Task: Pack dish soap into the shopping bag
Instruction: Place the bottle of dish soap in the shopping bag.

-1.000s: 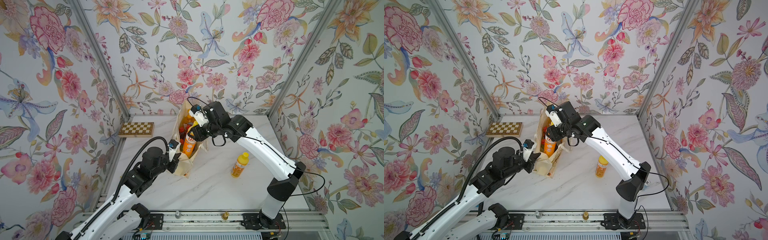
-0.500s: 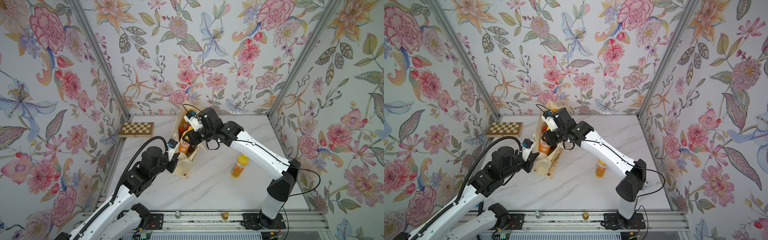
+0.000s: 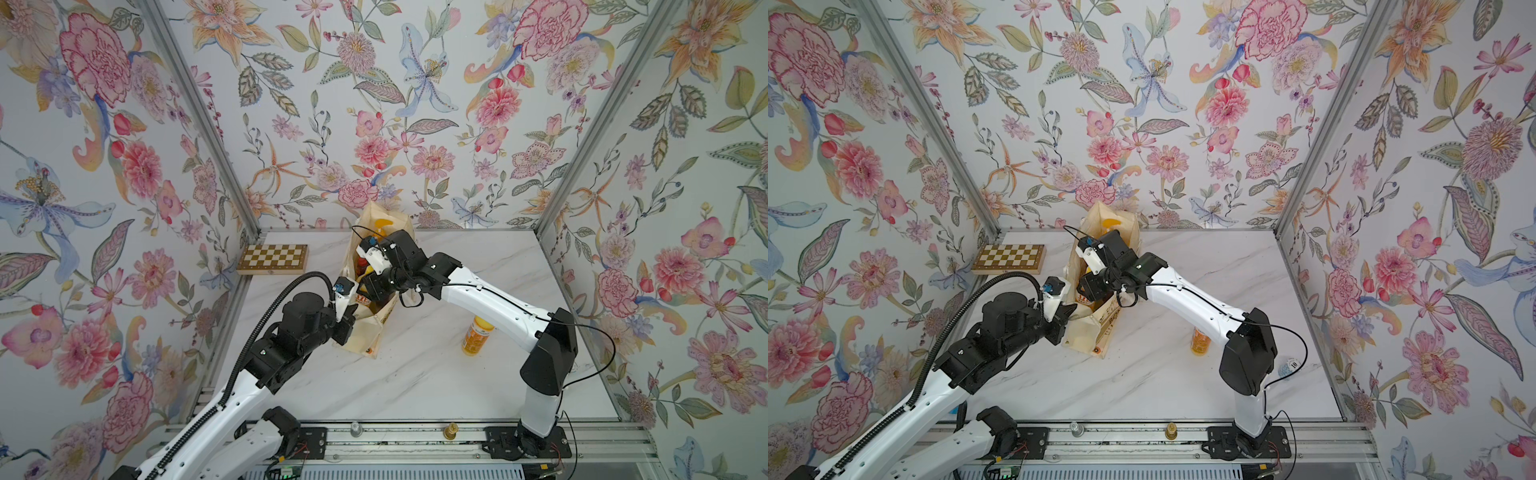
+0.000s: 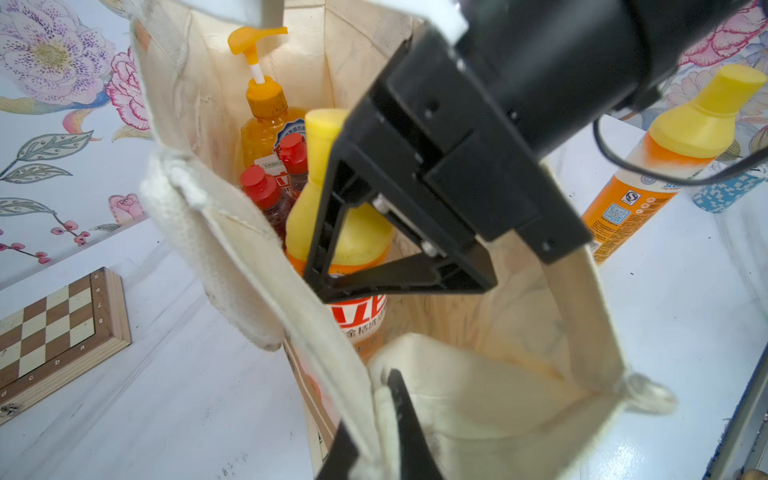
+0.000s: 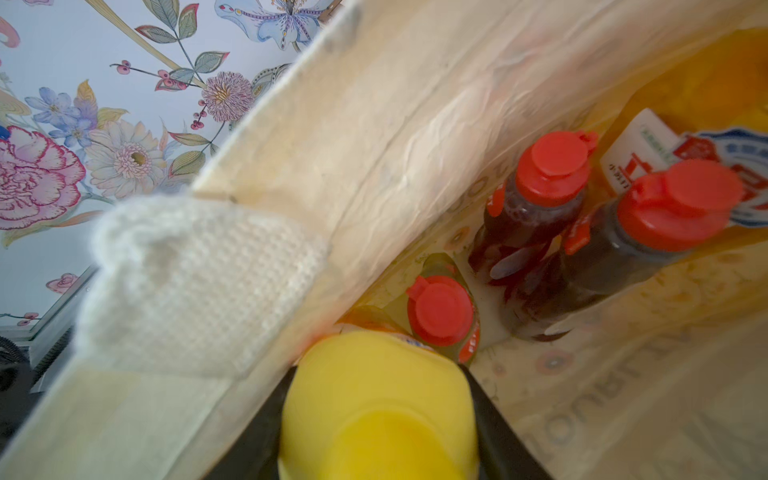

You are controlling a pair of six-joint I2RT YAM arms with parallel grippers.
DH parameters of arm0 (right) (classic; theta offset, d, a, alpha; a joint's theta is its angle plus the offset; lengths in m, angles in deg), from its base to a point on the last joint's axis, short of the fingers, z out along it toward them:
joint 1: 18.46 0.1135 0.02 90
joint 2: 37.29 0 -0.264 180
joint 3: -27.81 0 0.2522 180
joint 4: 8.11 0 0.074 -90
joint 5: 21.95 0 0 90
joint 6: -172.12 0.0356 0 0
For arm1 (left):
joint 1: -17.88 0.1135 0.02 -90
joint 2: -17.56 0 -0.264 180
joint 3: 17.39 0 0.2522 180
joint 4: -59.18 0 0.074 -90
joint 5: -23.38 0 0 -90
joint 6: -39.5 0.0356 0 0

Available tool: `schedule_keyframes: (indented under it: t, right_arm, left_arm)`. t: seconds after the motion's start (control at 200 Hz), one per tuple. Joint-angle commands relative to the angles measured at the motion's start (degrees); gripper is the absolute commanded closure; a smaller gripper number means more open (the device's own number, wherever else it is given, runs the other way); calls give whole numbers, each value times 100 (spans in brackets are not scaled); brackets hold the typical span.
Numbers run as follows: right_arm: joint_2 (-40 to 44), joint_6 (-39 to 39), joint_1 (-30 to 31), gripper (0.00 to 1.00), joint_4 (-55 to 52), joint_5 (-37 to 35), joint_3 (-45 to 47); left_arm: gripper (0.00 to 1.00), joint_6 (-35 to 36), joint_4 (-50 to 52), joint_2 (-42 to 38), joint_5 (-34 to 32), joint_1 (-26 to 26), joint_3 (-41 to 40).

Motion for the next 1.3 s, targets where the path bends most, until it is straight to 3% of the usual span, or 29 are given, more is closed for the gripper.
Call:
schedule_keyframes:
  t: [0.0,0.586,1.021,1.206,1.296]
  right_arm:
    - [-7,155,144,100,560,456,31]
    - [-382,-115,368,100,585,-6,120]
    - [-865,-512,612,97,-114,-960,-374]
    - [-933,-538,604,91,-202,-898,-484]
    - [-971,-483,603,83,-210,-691,-525]
  left_arm:
    - [100,33,-590,-163,-2,-108,382]
    - [100,121,-573,-163,-274,-108,535]
    - [100,147,-462,-152,-485,-99,728]
    - [100,77,-444,-153,-494,-99,716]
    - [100,26,-436,-175,-527,-103,681]
